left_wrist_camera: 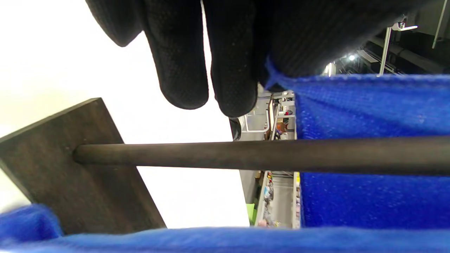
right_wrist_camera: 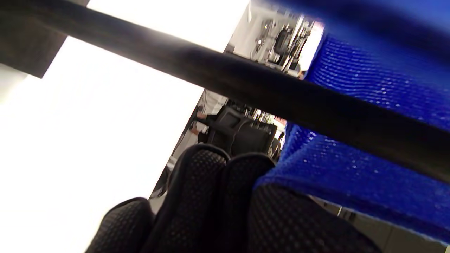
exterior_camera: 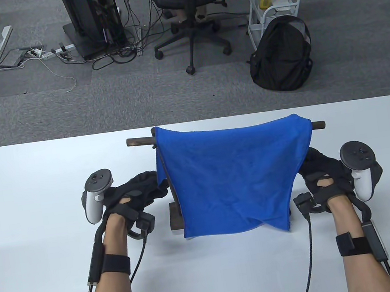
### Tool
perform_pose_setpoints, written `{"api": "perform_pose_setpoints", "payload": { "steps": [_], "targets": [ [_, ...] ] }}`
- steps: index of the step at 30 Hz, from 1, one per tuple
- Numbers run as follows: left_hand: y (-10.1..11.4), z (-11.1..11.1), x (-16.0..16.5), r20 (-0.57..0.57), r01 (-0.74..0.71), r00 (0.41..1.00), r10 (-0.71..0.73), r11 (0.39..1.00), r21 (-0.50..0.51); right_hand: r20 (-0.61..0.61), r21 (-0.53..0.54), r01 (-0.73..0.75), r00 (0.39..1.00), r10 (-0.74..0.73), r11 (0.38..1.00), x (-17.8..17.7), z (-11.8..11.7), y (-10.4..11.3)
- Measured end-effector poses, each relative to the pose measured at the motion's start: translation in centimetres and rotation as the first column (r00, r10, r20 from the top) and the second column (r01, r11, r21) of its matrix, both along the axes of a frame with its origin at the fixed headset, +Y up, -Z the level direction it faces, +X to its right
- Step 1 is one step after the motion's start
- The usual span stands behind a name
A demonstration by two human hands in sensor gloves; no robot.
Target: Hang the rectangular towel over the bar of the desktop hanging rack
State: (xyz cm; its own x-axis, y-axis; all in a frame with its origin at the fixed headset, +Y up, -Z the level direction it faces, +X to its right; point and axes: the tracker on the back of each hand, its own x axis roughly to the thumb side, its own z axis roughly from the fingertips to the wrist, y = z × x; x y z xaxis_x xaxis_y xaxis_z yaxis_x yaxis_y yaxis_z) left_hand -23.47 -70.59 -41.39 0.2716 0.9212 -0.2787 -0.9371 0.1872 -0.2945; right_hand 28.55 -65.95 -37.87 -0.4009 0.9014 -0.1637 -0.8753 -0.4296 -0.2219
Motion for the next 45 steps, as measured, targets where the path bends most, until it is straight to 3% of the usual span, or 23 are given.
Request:
{"api": "perform_pose_setpoints", "payload": {
  "steps": [3, 7, 10, 18, 31, 39, 45],
  "targets": [
    [-0.8, 0.8, 0.5, -0.037, 0.033, 0.999, -0.032, 0.999, 0.023, 0.046, -0.001, 0.005, 0.999, -0.005, 1.0, -0.1, 0.1, -0.8],
    [-1.9, 2.1, 1.4, -0.154, -0.047, 0.986, 0.058, 0.996, 0.075, 0.06, 0.012, -0.032, 0.998, 0.031, 0.999, -0.2, 0.2, -0.8],
    [-2.8, 2.6, 1.4, -0.173, -0.074, 0.981, 0.09, 0.993, 0.094, 0.063, 0.026, -0.054, 0.997, 0.052, 0.998, -0.6, 0.2, -0.7],
    [-3.2, 2.9, 0.6, -0.193, 0.054, 0.981, -0.033, 0.993, 0.101, 0.044, 0.042, -0.088, 0.995, 0.086, 0.995, -1.3, 0.1, -0.8],
    [-4.1, 2.8, 0.5, -0.189, 0.044, 0.982, -0.026, 0.995, 0.089, 0.052, 0.044, -0.177, 0.983, 0.175, 0.983, -1.6, 0.2, -1.0],
    [-4.4, 2.8, 0.4, -0.197, 0.068, 0.979, -0.052, 0.995, 0.079, 0.04, 0.004, -0.205, 0.978, 0.204, 0.979, -1.6, -0.1, -2.3],
    [-4.4, 2.9, 0.6, -0.209, 0.199, 0.961, -0.182, 0.978, 0.065, 0.028, 0.003, -0.205, 0.978, 0.205, 0.979, -1.5, -0.1, -2.2]
  ]
}}
